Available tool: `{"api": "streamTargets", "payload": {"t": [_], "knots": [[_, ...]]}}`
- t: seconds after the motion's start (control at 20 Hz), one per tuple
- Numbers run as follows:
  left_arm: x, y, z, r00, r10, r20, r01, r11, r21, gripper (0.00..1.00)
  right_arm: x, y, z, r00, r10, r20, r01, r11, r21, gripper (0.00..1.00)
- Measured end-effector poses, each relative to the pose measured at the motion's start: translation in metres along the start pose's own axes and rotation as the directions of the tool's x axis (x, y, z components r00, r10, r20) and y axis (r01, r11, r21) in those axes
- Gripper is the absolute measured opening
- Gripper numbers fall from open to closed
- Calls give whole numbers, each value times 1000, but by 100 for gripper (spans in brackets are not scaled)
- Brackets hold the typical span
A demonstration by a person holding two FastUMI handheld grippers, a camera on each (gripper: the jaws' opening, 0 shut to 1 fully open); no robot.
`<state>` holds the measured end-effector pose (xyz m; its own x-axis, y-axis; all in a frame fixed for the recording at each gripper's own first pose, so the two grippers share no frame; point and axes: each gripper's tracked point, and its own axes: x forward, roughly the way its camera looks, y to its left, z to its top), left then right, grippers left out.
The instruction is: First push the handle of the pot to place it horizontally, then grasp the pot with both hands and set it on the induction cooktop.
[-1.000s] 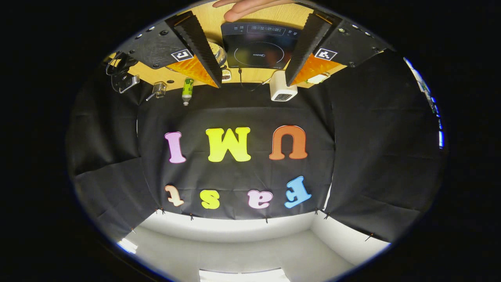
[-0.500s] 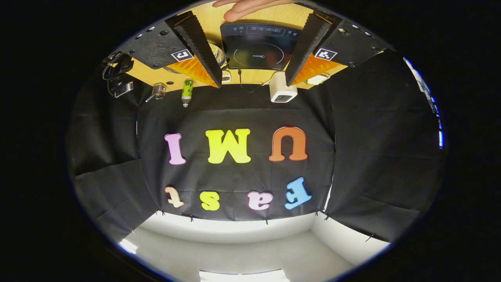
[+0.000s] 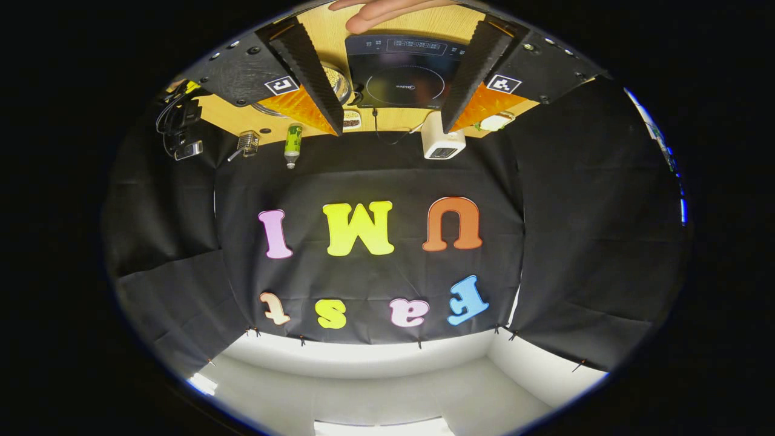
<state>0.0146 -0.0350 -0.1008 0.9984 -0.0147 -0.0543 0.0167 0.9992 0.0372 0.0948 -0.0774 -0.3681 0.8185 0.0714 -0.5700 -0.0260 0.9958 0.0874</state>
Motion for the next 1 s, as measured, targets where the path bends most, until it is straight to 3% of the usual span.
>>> {"api": "streamTargets", "payload": {"t": [0.65, 1.0], "knots": [[26, -7, -28, 998, -10, -66, 9, 1000, -12, 96, 35, -39, 30, 996, -81, 28, 81, 997, -6, 0], [40, -12, -43, 994, -11, -108, 10, 1000, -8, 96, 50, -49, 40, 995, -96, 31, 96, 995, -2, 4]]}}
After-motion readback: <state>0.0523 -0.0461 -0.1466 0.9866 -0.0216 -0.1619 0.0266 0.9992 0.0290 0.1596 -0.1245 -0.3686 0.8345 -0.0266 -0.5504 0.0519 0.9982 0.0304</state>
